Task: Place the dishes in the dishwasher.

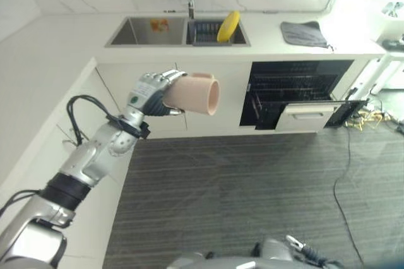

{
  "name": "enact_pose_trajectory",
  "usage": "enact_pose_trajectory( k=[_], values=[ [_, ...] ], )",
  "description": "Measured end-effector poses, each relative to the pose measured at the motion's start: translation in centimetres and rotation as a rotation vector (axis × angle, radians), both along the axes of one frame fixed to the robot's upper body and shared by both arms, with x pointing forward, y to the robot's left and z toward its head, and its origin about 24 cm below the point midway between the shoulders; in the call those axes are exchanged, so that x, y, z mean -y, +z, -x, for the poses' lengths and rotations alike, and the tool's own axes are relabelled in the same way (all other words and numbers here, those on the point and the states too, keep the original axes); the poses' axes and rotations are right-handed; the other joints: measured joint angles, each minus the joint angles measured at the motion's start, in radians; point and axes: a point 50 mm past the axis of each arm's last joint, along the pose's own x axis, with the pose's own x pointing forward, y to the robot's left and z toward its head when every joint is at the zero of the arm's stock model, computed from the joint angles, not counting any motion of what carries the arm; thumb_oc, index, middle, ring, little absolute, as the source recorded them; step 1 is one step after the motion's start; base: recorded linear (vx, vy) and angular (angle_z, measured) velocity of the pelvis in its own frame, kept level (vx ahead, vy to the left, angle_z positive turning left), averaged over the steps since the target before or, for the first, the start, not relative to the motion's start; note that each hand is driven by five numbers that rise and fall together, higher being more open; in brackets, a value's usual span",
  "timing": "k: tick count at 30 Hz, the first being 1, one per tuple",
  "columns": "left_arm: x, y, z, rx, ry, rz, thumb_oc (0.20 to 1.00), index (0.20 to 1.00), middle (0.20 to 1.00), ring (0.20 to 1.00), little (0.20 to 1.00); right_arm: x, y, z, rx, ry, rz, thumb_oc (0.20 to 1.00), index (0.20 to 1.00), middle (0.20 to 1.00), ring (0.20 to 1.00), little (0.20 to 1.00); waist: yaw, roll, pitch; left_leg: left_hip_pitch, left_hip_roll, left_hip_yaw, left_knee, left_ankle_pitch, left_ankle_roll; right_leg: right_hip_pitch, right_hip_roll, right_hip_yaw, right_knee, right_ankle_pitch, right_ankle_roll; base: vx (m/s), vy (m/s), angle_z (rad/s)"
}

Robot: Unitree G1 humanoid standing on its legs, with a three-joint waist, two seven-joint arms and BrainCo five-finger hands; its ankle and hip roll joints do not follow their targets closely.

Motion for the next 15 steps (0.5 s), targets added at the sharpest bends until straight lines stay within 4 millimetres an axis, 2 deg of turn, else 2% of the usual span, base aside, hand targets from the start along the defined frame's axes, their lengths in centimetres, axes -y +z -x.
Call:
enact_pose_trajectory(
  k=[1,2,3,4,5,6,8,10,11,12,14,15],
  values=[
    [0.0,-0.9,0.1,-0.023,0.010,0.029,0.200,0.200,0.200,0.200,0.200,-0.6,-0.3,0.8,-0.027,-0.012,-0.021,1.000,1.000,1.000,1.000,1.000,-0.002,0.023,0.002,0.029,0.042,-0.010,-0.006,-0.009,-0.012,0.045,0.075,0.005,0.054,-0.021,-0.018,0.12,-0.432,0.47],
    [-0.1,-1.5,0.4,-0.038,0.016,0.037,0.200,0.200,0.200,0.200,0.200,-1.0,-0.4,0.9,-0.031,0.001,-0.036,1.000,1.000,1.000,1.000,1.000,0.009,0.021,0.000,0.047,0.069,-0.010,-0.020,-0.013,-0.024,0.081,0.135,-0.024,0.084,-0.039,-0.036,0.12,-0.401,0.29],
    [-0.6,-2.1,1.3,-0.051,0.038,0.056,0.200,0.200,0.200,0.200,0.200,-1.0,-0.4,1.2,-0.029,0.031,-0.037,1.000,1.000,1.000,1.000,1.000,0.026,-0.004,-0.015,0.076,0.076,-0.010,-0.055,0.003,-0.038,0.138,0.185,-0.098,0.070,-0.036,-0.057,0.12,-0.383,0.13],
    [-0.6,-2.4,1.6,-0.059,0.044,0.061,0.200,0.200,0.200,0.200,0.200,-0.9,-0.4,1.3,-0.029,0.040,-0.032,1.000,1.000,1.000,1.000,1.000,0.031,-0.022,-0.025,0.077,0.072,-0.021,-0.070,0.010,-0.050,0.195,0.211,-0.110,0.026,-0.024,-0.101,0.07,-0.274,0.26],
    [-0.3,-2.6,1.7,-0.070,0.045,0.075,0.200,0.200,0.200,0.200,0.200,-0.3,-0.3,1.4,-0.036,0.047,-0.013,1.000,1.000,1.000,1.000,1.000,0.038,-0.031,-0.029,0.075,0.082,-0.028,-0.080,0.029,-0.078,0.257,0.228,-0.146,-0.069,-0.010,-0.138,0.03,-0.176,0.53],
    [-0.2,-2.7,1.7,-0.076,0.044,0.077,0.200,0.200,0.200,0.200,0.200,0.0,-0.2,1.5,-0.038,0.050,-0.005,1.000,1.000,1.000,1.000,1.000,0.033,-0.032,-0.031,0.077,0.084,-0.022,-0.077,0.047,-0.104,0.277,0.227,-0.152,-0.088,-0.007,-0.143,-0.01,-0.118,0.63],
    [0.7,-2.3,1.5,-0.064,0.017,0.094,0.200,0.200,0.200,0.200,0.200,1.1,0.1,1.3,-0.035,0.053,0.024,1.000,1.000,1.000,1.000,1.000,0.019,-0.017,-0.030,0.062,0.097,0.059,-0.048,0.060,-0.117,0.328,0.237,-0.156,-0.122,-0.011,-0.149,-0.02,-0.080,0.70],
    [2.7,-1.0,0.8,-0.017,-0.051,0.129,0.200,0.200,0.200,0.200,0.200,1.4,0.2,1.4,-0.033,0.036,0.031,1.000,1.000,1.000,1.000,1.000,-0.007,0.001,-0.027,0.050,0.105,0.152,-0.065,0.066,-0.113,0.341,0.255,-0.207,-0.162,-0.013,-0.152,0.03,0.041,0.75],
    [2.8,-1.4,0.8,-0.027,-0.049,0.136,0.200,0.200,0.200,0.200,0.200,1.0,0.3,0.0,-0.006,0.046,0.030,1.000,1.000,1.000,1.000,1.000,0.004,0.021,-0.029,0.069,0.112,0.127,-0.102,0.074,-0.100,0.335,0.272,-0.183,-0.161,-0.012,-0.154,0.04,0.096,-0.06],
    [2.6,-1.8,1.0,-0.039,-0.045,0.131,0.200,0.200,0.200,0.200,0.200,0.8,0.6,-1.3,0.022,0.061,0.030,1.000,1.000,1.000,1.000,1.000,0.009,0.036,-0.030,0.102,0.111,0.106,-0.141,0.084,-0.104,0.340,0.276,-0.158,-0.160,-0.011,-0.154,0.02,0.113,-0.56],
    [2.6,-1.5,1.0,-0.032,-0.057,0.123,0.200,0.200,0.200,0.200,0.200,0.6,0.4,-0.8,0.014,0.025,0.019,1.000,1.000,1.000,1.000,1.000,-0.006,0.049,-0.031,0.121,0.110,0.111,-0.187,0.103,-0.105,0.343,0.274,-0.155,-0.168,-0.005,-0.150,0.03,0.073,-0.17],
    [2.5,-1.5,1.0,-0.031,-0.057,0.120,0.200,0.200,0.200,0.200,0.200,0.2,0.1,0.1,-0.003,-0.004,0.001,1.000,1.000,1.000,1.000,1.000,-0.007,0.049,-0.031,0.126,0.107,0.112,-0.186,0.104,-0.105,0.357,0.271,-0.156,-0.181,0.001,-0.148,0.03,0.032,0.08]
  ],
)
